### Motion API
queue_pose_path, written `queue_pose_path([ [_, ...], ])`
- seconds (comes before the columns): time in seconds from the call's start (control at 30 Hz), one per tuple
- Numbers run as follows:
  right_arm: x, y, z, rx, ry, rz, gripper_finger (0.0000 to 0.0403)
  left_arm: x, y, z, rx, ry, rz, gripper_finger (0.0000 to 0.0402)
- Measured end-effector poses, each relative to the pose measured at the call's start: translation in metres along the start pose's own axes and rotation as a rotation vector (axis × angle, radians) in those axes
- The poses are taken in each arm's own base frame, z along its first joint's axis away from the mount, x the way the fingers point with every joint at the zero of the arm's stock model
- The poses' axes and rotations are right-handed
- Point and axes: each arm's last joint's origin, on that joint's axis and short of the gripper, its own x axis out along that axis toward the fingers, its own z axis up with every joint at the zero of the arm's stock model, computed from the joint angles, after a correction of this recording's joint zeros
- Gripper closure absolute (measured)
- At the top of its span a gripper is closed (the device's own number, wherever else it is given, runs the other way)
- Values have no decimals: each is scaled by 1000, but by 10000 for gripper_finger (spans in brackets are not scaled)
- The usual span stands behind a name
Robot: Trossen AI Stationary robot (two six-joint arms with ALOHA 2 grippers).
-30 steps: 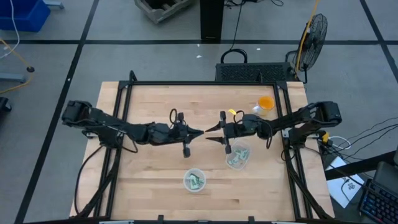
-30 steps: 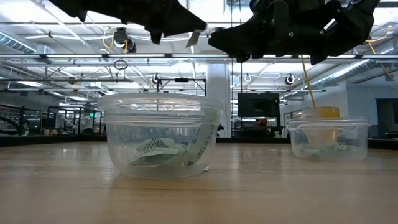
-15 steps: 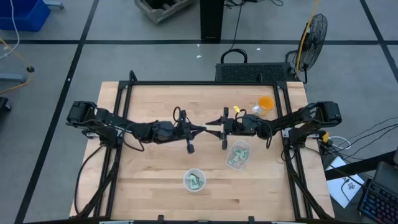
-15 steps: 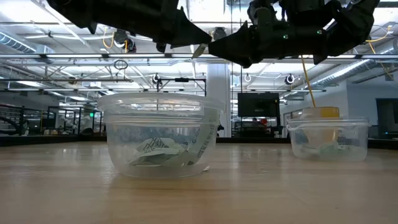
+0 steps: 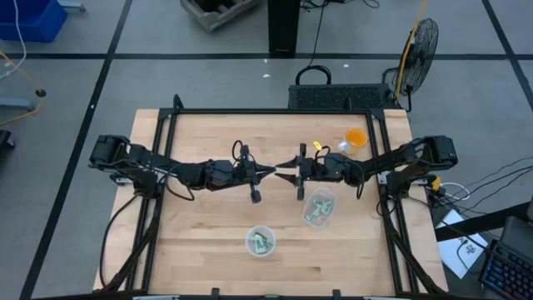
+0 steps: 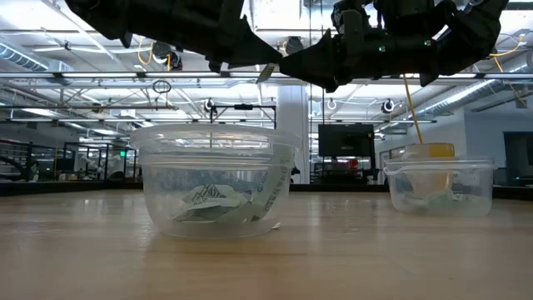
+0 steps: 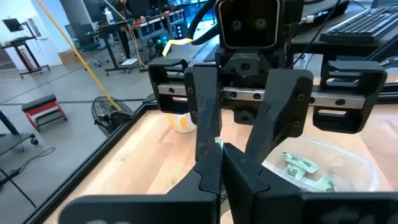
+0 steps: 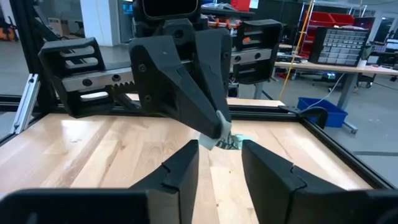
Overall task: Pick and place items into bin
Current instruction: Put the Stevia packet into the right transparent bin
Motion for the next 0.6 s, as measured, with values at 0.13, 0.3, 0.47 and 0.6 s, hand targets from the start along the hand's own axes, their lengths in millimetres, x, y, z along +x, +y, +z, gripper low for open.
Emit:
queue_pose_path([
  [0.13,0,0,0,0,2,0,312,0,1,-1,-4,6,4,373],
  [0.3,0,0,-1,-1,12,0,351,0,1,0,-4,5,4,381],
  [0.47,0,0,-1,-5,13,0,392,0,1,-1,-3,7,4,395],
  [0.6,0,0,-1,-5,10,0,399,0,1,-1,-3,10,4,375],
])
